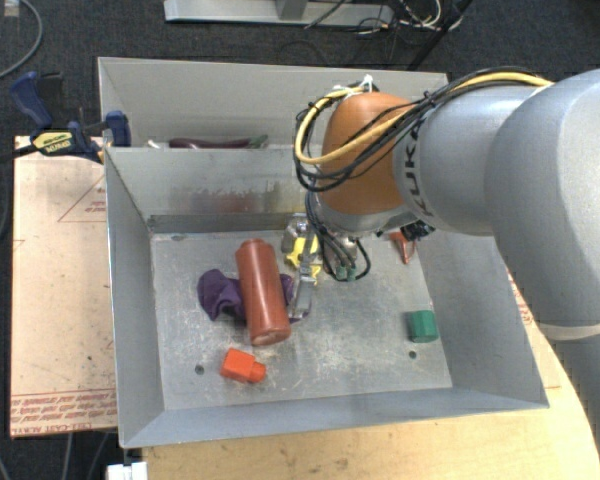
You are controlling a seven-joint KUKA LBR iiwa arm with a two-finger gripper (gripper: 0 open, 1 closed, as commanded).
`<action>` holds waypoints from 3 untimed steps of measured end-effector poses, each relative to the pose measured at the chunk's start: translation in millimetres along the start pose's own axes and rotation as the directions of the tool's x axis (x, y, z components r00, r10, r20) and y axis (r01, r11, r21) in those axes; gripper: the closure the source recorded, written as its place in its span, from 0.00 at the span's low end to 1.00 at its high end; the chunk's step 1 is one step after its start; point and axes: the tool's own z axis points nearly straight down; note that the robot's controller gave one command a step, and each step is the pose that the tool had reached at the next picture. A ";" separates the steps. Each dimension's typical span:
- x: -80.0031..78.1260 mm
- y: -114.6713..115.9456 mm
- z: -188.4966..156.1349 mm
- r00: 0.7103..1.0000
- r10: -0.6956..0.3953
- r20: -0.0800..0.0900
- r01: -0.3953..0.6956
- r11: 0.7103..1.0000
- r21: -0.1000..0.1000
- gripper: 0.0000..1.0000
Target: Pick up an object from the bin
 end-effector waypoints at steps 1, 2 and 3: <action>-0.5 3.0 -5.6 1.000 0.015 0.004 -0.015 1.000 -0.002 0.00; -6.2 2.1 -16.1 1.000 -0.007 0.002 0.007 1.000 0.000 0.00; 7.2 -17.0 -2.4 0.998 0.068 0.008 -0.068 0.998 -0.004 0.00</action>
Offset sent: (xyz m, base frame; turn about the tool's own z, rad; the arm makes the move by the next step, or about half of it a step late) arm 0.0093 0.0004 0.0246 -0.0270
